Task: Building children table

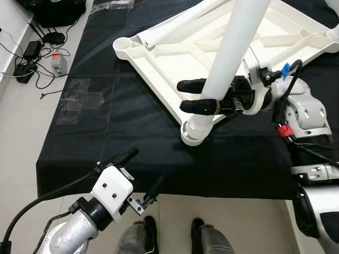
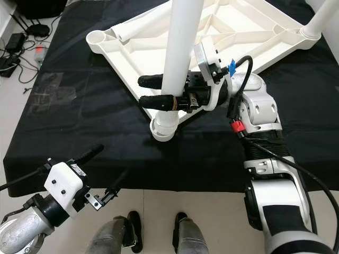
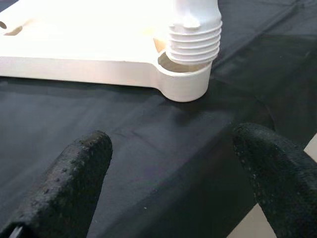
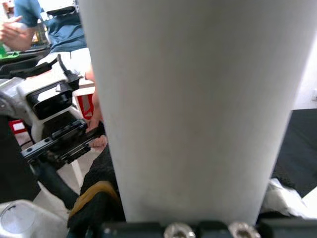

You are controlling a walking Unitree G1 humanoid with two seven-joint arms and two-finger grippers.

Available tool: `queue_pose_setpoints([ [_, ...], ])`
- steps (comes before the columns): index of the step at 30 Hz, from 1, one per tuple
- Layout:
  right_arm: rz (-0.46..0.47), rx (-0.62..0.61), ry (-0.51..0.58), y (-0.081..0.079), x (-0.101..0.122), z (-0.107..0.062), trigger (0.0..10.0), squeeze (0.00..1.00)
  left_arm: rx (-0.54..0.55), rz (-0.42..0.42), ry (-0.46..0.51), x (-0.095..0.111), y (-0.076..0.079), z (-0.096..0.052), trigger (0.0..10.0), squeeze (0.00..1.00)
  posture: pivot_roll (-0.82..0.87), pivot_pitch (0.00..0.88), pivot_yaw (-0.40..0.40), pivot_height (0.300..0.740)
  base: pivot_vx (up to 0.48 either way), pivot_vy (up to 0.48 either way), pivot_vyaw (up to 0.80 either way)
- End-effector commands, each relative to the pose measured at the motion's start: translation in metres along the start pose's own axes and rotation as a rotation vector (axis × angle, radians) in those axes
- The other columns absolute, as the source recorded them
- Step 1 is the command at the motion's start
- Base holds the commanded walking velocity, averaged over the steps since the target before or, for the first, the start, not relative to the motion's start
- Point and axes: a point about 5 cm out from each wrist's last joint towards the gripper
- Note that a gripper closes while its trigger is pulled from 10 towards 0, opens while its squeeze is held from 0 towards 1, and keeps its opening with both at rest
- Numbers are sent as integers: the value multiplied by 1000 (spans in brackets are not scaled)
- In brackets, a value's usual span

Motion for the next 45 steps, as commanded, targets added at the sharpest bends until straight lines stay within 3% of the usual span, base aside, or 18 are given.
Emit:
queue_pose_setpoints([
  [1, 17, 51, -7, -7, -5, 3, 10000, 0, -9, 0, -16, -1, 2, -5, 10000, 0, 77, 372, 40, 740, 0, 0, 0],
  [11, 15, 50, -78, -7, -19, 21, 10000, 0, 2, -59, -32, -2, 11, -13, 10000, 0, 56, 344, 23, 740, 0, 0, 0],
  [19, 12, 16, -93, 0, -25, 27, 10000, 0, -17, -53, -4, -4, 15, -9, 10000, 0, 58, 338, 12, 740, 0, 0, 0],
  [38, 32, 77, -153, -2, -26, 13, 10000, 0, -49, -67, 20, -4, 18, -9, 10000, 0, 47, 341, 15, 740, 0, 0, 0],
  [45, 39, 92, -195, -2, -32, 21, 10000, 0, -51, -67, 28, -3, 18, -7, 10000, 0, 43, 348, 11, 740, 0, 0, 0],
])
Point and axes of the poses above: a point about 5 cm out from each wrist's last joint towards the gripper, its own z axis pointing out of the wrist towards the gripper, its own x axis along the axis of the wrist's last joint, y = z × x, and after that the axes turned 10 degrees about -z, right-handed
